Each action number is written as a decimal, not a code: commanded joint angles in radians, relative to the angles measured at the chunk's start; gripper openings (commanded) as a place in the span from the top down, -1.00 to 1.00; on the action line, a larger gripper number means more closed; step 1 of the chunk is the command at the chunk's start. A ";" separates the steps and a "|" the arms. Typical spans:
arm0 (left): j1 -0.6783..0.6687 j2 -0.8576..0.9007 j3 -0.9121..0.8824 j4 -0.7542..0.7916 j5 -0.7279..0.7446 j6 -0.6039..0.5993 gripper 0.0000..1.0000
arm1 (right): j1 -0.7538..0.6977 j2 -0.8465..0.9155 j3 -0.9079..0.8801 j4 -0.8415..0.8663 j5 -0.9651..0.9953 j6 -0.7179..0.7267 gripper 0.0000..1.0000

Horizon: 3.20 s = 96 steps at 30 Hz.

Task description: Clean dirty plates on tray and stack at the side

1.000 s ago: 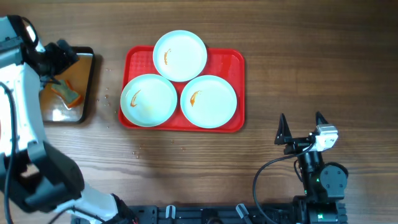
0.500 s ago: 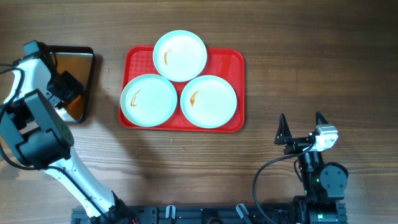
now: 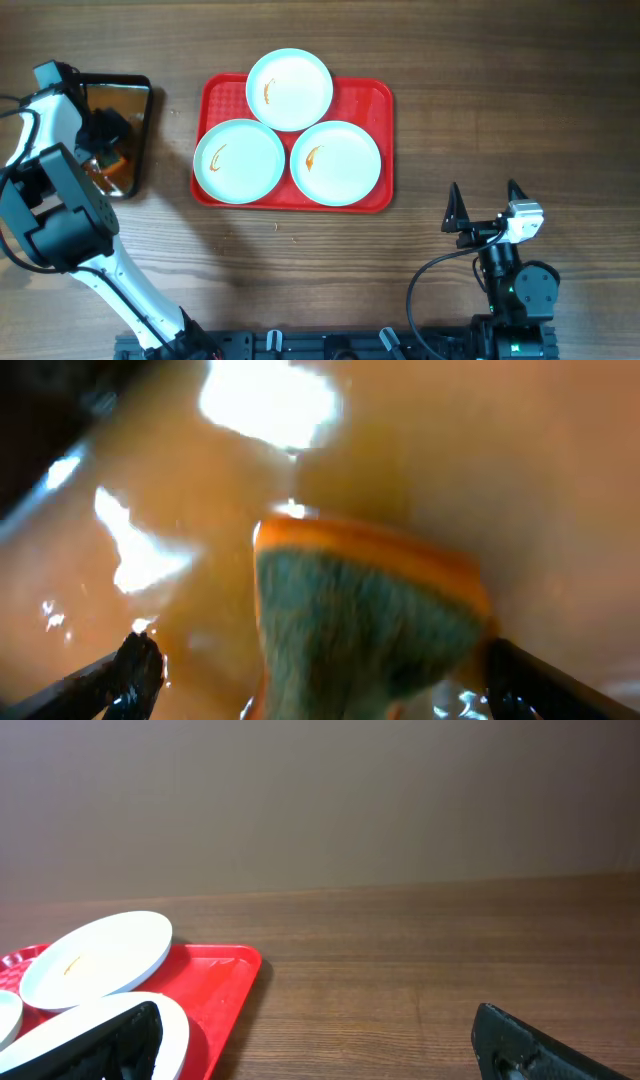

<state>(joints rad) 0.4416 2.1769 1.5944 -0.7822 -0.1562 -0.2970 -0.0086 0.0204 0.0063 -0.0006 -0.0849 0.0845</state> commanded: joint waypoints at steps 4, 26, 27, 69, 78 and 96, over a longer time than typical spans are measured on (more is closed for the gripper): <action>0.007 0.017 0.008 0.064 -0.016 0.005 -0.29 | -0.005 -0.006 -0.001 0.003 0.008 -0.005 -0.99; 0.007 -0.022 0.009 -0.142 0.133 0.000 0.92 | -0.005 -0.006 -0.001 0.003 0.008 -0.005 -0.99; 0.007 -0.022 0.009 -0.131 0.133 0.001 0.89 | -0.005 -0.006 -0.001 0.003 0.008 -0.005 -0.99; 0.015 -0.030 -0.005 -0.010 0.111 0.001 -0.68 | -0.005 -0.006 -0.001 0.003 0.008 -0.005 -0.99; 0.015 -0.109 0.049 -0.080 0.114 0.001 0.92 | -0.005 -0.006 -0.001 0.003 0.008 -0.006 -1.00; 0.047 -0.229 0.033 0.034 0.421 -0.007 0.92 | -0.005 -0.006 -0.001 0.003 0.008 -0.005 -1.00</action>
<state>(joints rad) 0.4629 2.0701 1.5883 -0.7597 0.1356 -0.2981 -0.0086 0.0204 0.0063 -0.0006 -0.0849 0.0845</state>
